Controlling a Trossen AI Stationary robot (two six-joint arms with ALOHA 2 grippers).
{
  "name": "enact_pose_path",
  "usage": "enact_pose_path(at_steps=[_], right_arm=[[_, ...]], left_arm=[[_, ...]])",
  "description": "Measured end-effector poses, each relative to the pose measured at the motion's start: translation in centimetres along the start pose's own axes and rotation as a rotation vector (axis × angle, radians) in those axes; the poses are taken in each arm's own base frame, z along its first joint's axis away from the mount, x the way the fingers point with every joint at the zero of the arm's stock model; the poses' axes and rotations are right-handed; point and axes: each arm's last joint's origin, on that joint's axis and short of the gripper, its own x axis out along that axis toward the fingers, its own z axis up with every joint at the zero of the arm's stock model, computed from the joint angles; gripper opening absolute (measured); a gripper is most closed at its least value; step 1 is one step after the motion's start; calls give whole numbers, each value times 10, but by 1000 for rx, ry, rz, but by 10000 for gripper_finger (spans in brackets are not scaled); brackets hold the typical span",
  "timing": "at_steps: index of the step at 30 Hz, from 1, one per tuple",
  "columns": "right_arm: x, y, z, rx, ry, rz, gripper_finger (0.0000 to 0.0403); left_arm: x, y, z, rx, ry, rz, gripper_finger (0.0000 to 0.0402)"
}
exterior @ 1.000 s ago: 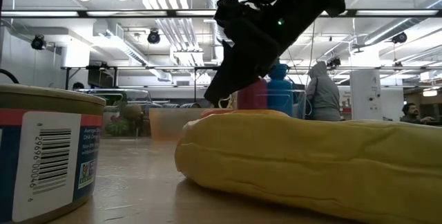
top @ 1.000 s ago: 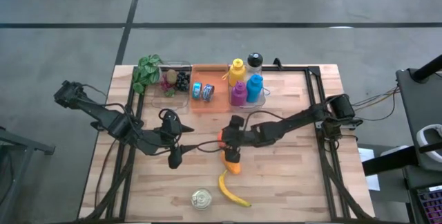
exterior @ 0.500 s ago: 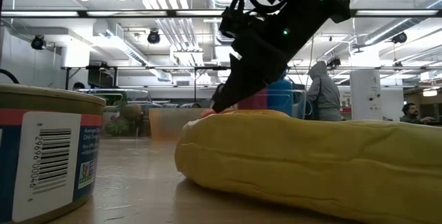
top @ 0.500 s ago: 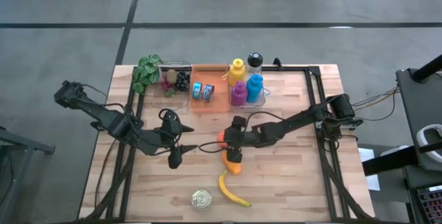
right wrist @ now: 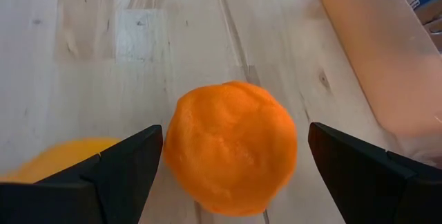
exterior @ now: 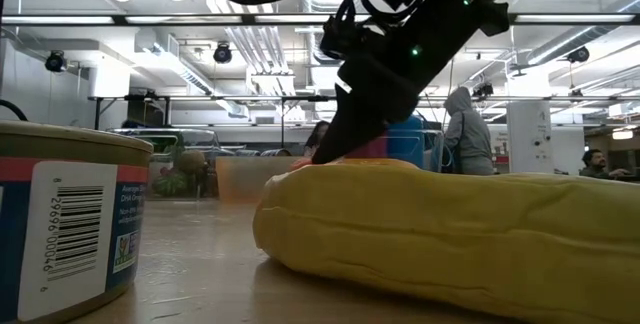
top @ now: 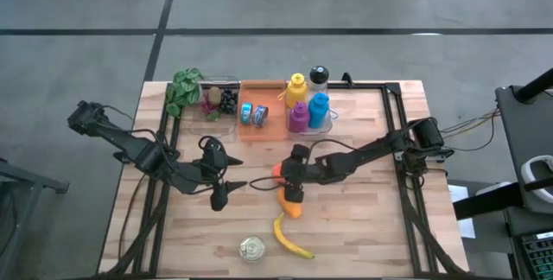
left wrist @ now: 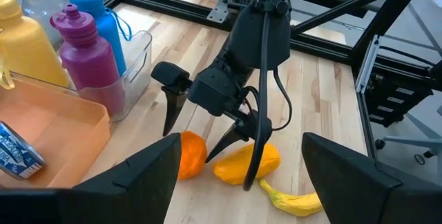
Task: Pick & Place Food Item
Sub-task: Put the orange into the left transparent bin
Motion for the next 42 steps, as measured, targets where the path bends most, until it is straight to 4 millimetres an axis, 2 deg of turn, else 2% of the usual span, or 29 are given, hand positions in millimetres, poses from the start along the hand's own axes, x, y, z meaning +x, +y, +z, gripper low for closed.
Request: enact_pose_path(at_steps=[13,42], right_arm=[[6,-2,-18,26,5,1,359],[13,-13,-25,44,-45,32,359]], left_arm=[[0,0,0,0,0,0,302],[0,0,0,0,1,0,300]])
